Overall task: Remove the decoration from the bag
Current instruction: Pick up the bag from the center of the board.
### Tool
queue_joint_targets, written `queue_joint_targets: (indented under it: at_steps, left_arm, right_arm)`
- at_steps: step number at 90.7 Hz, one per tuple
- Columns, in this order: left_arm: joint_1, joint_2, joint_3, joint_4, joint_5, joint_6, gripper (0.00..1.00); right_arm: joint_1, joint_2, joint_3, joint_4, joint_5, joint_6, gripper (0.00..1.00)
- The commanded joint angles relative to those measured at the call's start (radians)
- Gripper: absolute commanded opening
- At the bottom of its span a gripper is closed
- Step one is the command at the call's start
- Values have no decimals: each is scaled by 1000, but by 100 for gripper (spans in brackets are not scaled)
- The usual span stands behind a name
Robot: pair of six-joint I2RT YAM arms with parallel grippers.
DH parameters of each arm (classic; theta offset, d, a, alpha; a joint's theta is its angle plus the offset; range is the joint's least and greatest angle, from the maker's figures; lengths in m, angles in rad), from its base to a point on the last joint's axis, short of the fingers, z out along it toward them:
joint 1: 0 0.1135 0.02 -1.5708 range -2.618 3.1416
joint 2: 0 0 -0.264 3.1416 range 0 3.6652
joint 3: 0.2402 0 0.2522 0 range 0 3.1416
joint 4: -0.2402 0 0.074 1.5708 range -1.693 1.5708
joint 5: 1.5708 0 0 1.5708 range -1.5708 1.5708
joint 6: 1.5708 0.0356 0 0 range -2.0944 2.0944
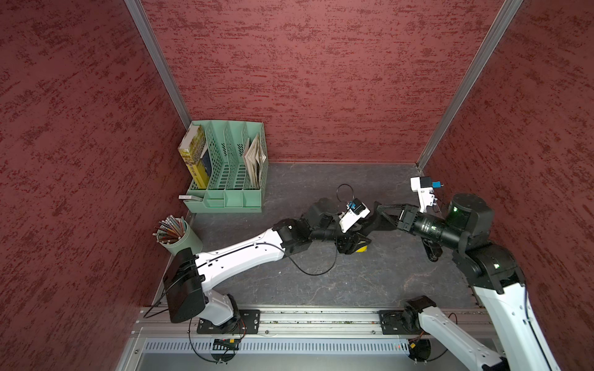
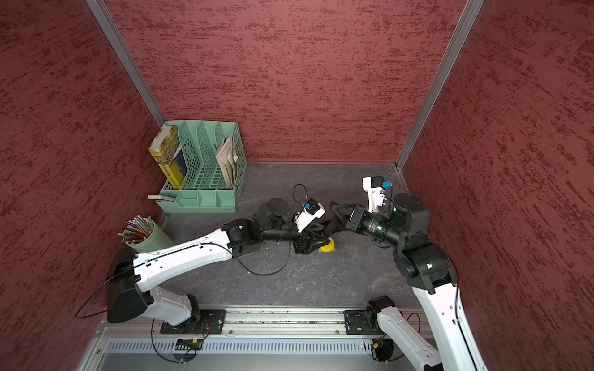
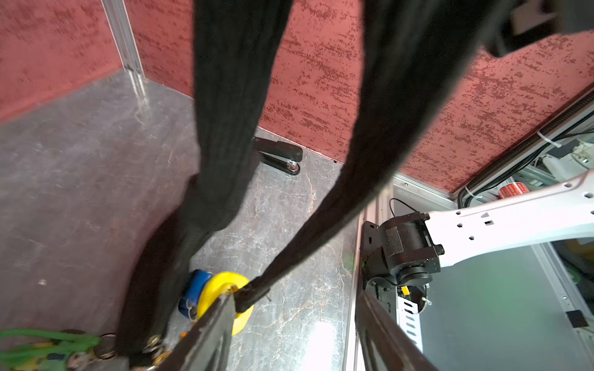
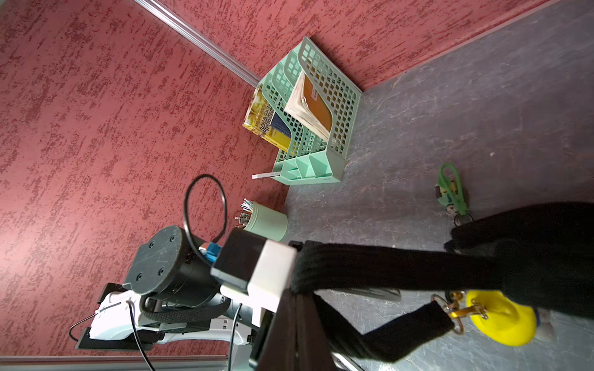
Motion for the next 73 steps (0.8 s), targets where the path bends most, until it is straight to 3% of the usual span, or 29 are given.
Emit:
queue_joint_targets:
  at_steps: [1,20,32,58,73]
  left_arm:
    - [-13,-77,-34,10,-20,-6,69]
    - [43,-147,-99,36,-43,-33,74]
    - [109,-150,-85,-8,37,-87,75]
    - [116,-216,-131,-3,138,-20,88]
    - [117,-221,-125,20,169,-9,89]
  right_arm:
    - [11,-3,31,76,-43,6,0]
    - [13,8,56,107,-67,17,0]
    - [13,10,66,124,-92,31,0]
    - [14,19,65,150,-115,49,0]
    - [16,22,59,186,-131,64,0]
